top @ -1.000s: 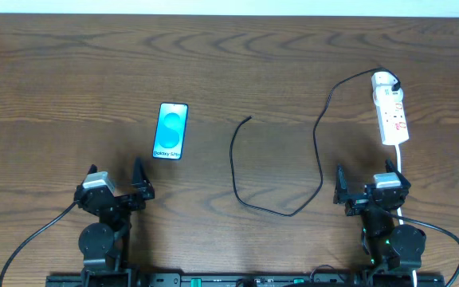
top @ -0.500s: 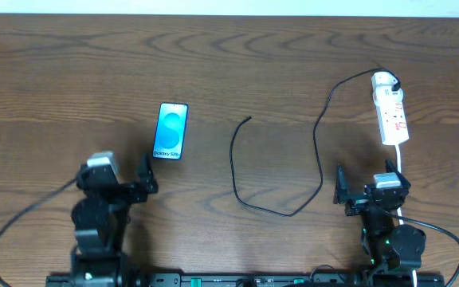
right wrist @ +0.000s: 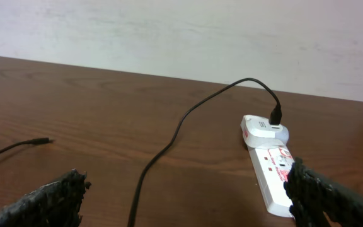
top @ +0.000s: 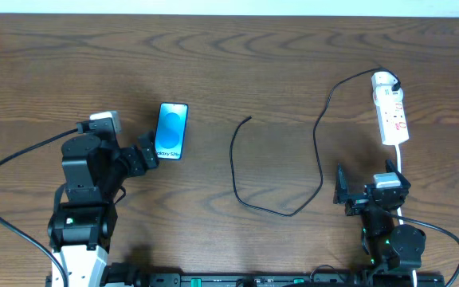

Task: Plug charger to phone and switch on socket
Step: 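Move the left gripper forward over the blue phone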

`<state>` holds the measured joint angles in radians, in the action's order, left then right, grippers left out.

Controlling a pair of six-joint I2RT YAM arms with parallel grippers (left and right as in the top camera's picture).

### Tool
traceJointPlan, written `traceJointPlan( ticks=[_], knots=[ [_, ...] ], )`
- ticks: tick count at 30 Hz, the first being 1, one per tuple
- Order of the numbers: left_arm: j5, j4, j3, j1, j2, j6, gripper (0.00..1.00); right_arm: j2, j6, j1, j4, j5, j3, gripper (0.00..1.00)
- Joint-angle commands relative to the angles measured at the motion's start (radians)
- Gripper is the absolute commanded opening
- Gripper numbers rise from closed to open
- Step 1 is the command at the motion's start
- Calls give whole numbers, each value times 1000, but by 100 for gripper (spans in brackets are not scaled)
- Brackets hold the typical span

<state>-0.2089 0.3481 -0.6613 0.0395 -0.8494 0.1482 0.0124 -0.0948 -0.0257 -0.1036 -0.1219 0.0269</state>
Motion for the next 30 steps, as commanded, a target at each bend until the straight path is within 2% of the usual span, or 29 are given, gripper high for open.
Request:
traceJointPlan(
  ticks=[1,13,30],
  knots=[
    [-126,10,-21,5,-6,-17,98,-6,11,10,2,4,-5,99],
    [-138,-39,-43,5,-26,-17,99,-6,11,10,2,4,-5,99],
    [-131,-24,-189,5,-240,-17,99,-6,11,10,2,4,-5,99]
  ],
)
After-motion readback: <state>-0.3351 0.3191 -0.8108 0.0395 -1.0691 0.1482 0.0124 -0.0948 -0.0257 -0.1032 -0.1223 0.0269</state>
